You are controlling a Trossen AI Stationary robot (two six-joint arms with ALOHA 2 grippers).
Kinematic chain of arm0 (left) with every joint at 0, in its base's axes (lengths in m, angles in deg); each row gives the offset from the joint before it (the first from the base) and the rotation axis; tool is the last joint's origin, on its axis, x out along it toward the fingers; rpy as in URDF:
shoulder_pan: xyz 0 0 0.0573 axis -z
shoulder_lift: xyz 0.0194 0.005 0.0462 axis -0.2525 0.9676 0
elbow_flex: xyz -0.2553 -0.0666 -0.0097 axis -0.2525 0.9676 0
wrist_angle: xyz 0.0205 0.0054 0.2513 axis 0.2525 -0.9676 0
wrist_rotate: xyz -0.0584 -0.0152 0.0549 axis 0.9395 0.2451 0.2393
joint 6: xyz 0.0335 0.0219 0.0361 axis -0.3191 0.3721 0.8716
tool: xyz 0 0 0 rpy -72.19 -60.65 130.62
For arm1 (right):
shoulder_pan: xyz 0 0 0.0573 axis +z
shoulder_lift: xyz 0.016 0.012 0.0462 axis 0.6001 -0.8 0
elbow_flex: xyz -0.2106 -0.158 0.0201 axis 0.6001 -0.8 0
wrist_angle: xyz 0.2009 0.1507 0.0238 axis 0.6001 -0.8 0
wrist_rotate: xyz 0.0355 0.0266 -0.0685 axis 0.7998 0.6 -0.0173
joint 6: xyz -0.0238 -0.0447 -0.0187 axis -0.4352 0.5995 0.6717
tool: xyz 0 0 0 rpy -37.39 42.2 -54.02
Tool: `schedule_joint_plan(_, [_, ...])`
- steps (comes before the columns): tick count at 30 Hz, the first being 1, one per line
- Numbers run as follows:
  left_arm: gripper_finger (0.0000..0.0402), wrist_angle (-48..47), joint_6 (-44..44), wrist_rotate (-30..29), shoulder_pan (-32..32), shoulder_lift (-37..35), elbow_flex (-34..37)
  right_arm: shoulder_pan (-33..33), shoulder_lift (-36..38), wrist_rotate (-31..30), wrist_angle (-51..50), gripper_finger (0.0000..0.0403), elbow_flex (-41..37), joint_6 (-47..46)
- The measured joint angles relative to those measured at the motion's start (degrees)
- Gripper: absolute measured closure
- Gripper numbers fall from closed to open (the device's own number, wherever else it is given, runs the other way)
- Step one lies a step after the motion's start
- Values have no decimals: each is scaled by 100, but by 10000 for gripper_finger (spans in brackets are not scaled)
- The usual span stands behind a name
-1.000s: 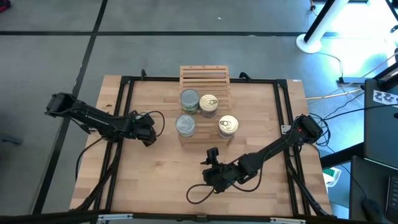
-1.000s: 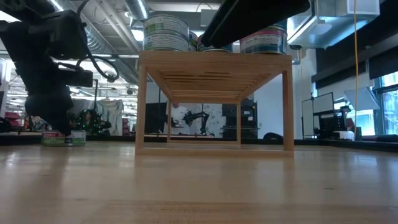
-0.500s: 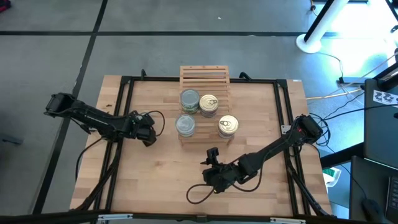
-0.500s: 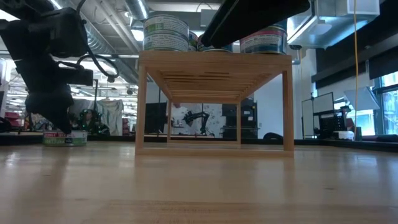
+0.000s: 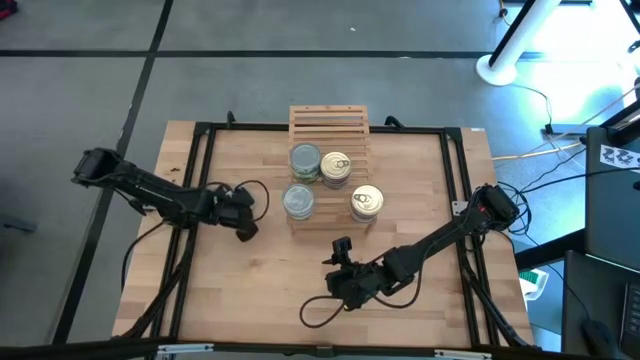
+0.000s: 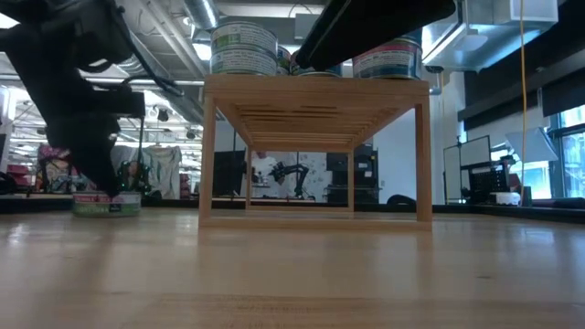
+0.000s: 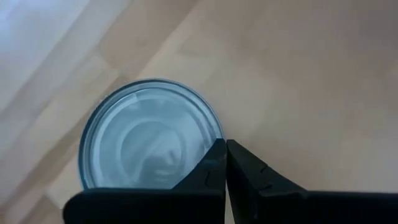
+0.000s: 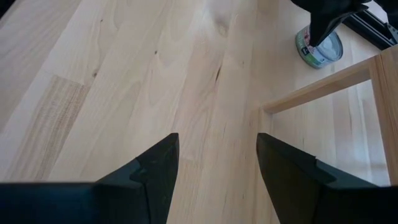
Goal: Stack canned seafood by type on shelf
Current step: Stack the green tuna can on top of the green tuna can on the shelf
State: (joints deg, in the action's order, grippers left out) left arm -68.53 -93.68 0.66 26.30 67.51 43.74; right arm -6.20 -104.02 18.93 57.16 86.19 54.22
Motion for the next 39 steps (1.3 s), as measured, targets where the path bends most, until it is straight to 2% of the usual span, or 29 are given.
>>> schedule_joint_plan(10, [401, 458, -555, 119, 710, 11, 12, 0, 0, 215, 0, 187, 0, 0])
schedule_joint_plan(23, [401, 1566, -866, 531, 1555, 48, 34, -2, -22, 321, 267, 187, 0, 0])
schedule_joint_plan(29, [401, 1879, -991, 578, 1757, 428, 1, -2, -138, 317, 602, 187, -2, 22])
schedule_joint_plan(35, [401, 2623, -959, 1051, 1901, 944, -7, -2, -186, 304, 596, 187, -2, 24])
schedule_joint_plan(39, [401, 2627, -976, 1177, 1986, 1255, -204, -4, -184, 297, 597, 187, -2, 24])
